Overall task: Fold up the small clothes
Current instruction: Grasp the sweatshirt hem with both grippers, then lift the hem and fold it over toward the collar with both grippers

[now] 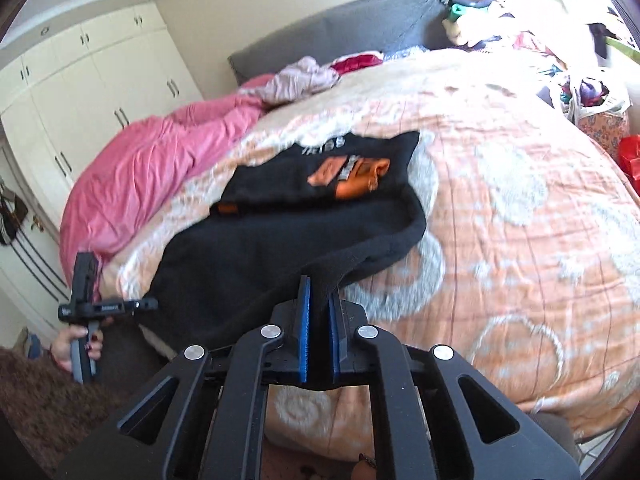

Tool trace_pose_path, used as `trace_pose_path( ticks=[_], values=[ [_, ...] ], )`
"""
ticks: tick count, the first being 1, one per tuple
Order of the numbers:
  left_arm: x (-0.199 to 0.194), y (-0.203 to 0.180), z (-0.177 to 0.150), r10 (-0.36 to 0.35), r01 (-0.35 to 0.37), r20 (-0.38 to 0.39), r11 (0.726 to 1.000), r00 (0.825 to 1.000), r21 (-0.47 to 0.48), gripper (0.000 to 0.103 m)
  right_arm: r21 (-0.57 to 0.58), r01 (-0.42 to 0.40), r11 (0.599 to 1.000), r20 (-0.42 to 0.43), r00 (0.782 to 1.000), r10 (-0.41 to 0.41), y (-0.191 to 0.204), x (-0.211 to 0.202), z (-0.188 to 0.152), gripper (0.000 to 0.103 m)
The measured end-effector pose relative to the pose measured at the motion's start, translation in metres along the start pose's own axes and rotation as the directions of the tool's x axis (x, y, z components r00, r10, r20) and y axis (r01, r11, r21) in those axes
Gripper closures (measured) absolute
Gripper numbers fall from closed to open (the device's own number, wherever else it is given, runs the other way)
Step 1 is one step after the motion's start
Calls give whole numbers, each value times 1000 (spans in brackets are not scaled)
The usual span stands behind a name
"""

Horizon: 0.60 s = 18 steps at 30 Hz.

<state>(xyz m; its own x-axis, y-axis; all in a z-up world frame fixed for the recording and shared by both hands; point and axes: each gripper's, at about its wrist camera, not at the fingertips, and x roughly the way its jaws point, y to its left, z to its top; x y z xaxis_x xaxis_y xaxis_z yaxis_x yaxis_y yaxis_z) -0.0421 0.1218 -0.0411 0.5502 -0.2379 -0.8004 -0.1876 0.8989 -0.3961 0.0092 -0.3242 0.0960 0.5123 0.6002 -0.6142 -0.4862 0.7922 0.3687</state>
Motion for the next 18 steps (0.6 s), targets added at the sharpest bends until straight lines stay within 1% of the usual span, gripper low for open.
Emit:
trace_pose_path(
  ticks=[2, 7, 9, 12, 18],
  values=[
    [-8, -1, 6, -30, 30, 28, 1000, 999, -8, 100, 5, 7, 1000, 18, 1000, -7, -1, 1, 5, 96],
    [-29, -7, 28, -63, 63, 110, 998, 992, 8, 101, 25, 25, 999, 55, 998, -26, -5, -1, 15, 96],
    [-35, -10, 37, -75, 73, 137, 997, 988, 17, 101, 37, 31, 999, 82, 996, -34, -8, -4, 21, 96],
    [-44, -13, 52, -85, 82, 181, 996, 980, 27, 101, 55, 47, 997, 121, 991, -53, -12, -6, 28, 96],
    [-56, -14, 86, -117, 116, 265, 993, 957, 20, 101, 77, 69, 995, 179, 980, -82, -19, -5, 49, 96]
  ],
)
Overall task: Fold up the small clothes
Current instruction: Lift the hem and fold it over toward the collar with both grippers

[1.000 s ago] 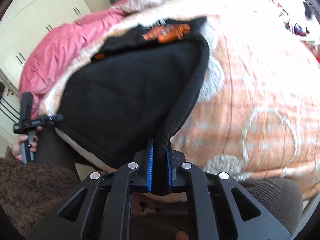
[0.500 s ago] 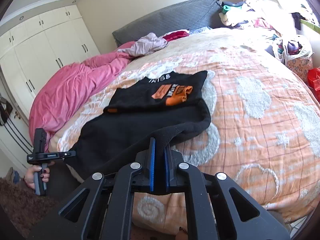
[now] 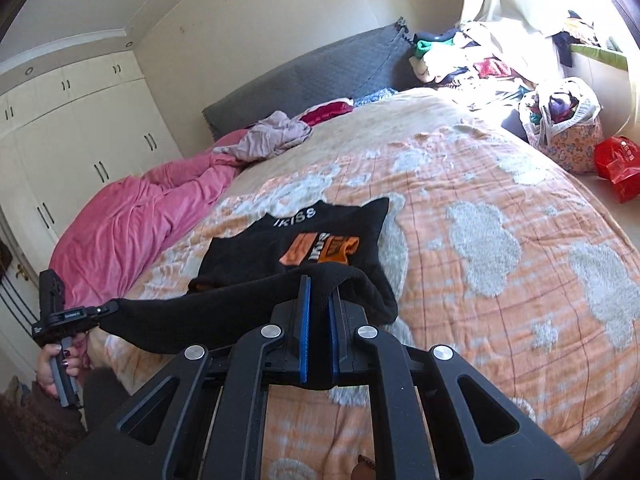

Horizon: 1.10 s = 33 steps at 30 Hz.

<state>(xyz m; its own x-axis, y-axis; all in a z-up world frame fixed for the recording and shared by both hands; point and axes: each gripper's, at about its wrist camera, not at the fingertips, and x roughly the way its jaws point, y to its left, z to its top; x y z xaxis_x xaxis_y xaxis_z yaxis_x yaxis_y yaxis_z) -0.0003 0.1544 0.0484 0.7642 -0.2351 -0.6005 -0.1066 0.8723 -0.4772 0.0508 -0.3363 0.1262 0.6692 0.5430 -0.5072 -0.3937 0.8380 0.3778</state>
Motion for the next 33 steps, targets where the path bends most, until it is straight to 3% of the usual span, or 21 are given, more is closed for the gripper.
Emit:
trace_pose_path(
  ticks=[14, 33],
  values=[
    [22, -10, 60, -2, 2, 69, 1000, 998, -2, 101, -53, 54, 997, 64, 997, -50, 11, 27, 47, 97],
    [62, -16, 107, 68, -74, 116, 996, 991, 50, 101, -32, 101, 994, 46, 994, -100, -2, 89, 90, 96]
  ],
)
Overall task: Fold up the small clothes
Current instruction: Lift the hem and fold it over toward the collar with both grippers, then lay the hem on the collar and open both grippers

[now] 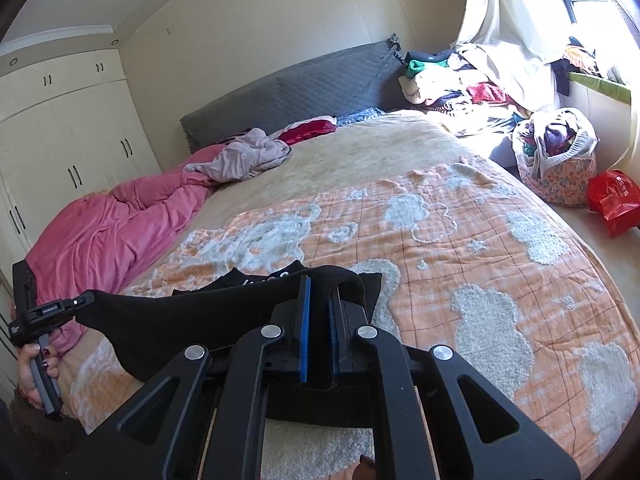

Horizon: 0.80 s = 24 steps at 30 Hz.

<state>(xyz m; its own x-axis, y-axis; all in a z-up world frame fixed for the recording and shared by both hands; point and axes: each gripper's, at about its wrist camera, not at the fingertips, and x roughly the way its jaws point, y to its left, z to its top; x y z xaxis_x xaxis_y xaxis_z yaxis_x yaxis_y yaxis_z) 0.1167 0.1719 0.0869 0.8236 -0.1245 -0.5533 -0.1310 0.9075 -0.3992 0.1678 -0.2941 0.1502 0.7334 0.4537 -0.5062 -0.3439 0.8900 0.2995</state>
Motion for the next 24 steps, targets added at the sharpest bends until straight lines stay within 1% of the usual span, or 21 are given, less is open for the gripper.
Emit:
trace_pose_path(
  ticks=[11, 16, 24],
  values=[
    [39, 12, 15, 34, -34, -21, 999, 999, 5, 101, 16, 33, 999, -26, 999, -33, -7, 46, 17, 96],
    [61, 23, 12, 35, -35, -32, 999, 999, -9, 101, 10, 68, 998, -48, 997, -67, -15, 74, 9, 96],
    [98, 35, -5, 70, -71, -97, 997, 993, -9, 101, 10, 106, 994, -119, 987, -104, -30, 111, -13, 96]
  ],
)
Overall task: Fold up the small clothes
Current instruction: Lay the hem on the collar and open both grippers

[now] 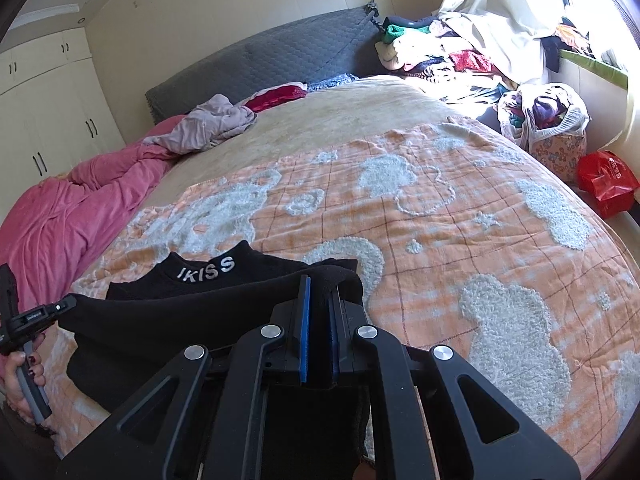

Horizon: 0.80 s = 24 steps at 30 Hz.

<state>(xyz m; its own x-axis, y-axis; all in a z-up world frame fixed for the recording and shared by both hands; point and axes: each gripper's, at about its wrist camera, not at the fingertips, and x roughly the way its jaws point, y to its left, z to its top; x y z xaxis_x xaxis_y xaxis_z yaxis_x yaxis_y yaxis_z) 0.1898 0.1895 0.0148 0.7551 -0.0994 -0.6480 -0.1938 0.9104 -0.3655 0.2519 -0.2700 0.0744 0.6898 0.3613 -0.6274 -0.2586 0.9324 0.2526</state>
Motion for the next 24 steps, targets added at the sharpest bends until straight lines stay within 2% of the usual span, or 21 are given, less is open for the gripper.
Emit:
trace_pose_path(
  ticks=[3, 6, 7, 8, 9, 10, 13, 16, 19, 22, 24],
  values=[
    [5, 1, -5, 8, -8, -1, 1000, 1000, -4, 99, -12, 9, 1000, -14, 1000, -10, 0, 4, -3, 95],
    [6, 0, -7, 18, -18, -5, 1000, 1000, -3, 97, -30, 56, 998, -4, 998, -56, 0, 2, -4, 76],
    [5, -1, -7, 19, -19, -4, 1000, 1000, -4, 91, -28, 62, 998, -4, 998, -62, -1, 1, -4, 68],
    [3, -1, -7, 28, -28, 2, 1000, 1000, -4, 85, -20, 61, 998, 1, 998, -61, -3, -1, -5, 67],
    [1, -3, -7, 40, -40, 11, 999, 999, 2, 74, -13, 60, 998, 6, 998, -60, -4, -4, -6, 67],
    [-4, -5, -7, 51, -51, 24, 999, 998, 10, 70, -11, 66, 998, 14, 998, -66, -3, -8, -7, 67],
    [-18, -12, -9, 50, -51, 49, 998, 998, 30, 70, -38, 68, 997, 58, 996, -65, 7, -24, -12, 66],
    [-26, -25, -13, 30, -33, 45, 997, 999, 68, 70, -112, 33, 993, 57, 998, -26, 28, -31, -19, 66],
    [-29, -39, -22, 0, -2, 16, 993, 1000, 115, 70, -191, -4, 982, 16, 1000, 7, 51, -30, -29, 69],
    [-24, -51, -35, -12, 16, -25, 988, 1000, 157, 70, -257, -33, 966, -35, 999, 24, 69, -25, -39, 79],
    [-17, -57, -45, -9, 20, -57, 983, 998, 185, 70, -299, -40, 953, -70, 997, 20, 78, -19, -46, 83]
  ],
)
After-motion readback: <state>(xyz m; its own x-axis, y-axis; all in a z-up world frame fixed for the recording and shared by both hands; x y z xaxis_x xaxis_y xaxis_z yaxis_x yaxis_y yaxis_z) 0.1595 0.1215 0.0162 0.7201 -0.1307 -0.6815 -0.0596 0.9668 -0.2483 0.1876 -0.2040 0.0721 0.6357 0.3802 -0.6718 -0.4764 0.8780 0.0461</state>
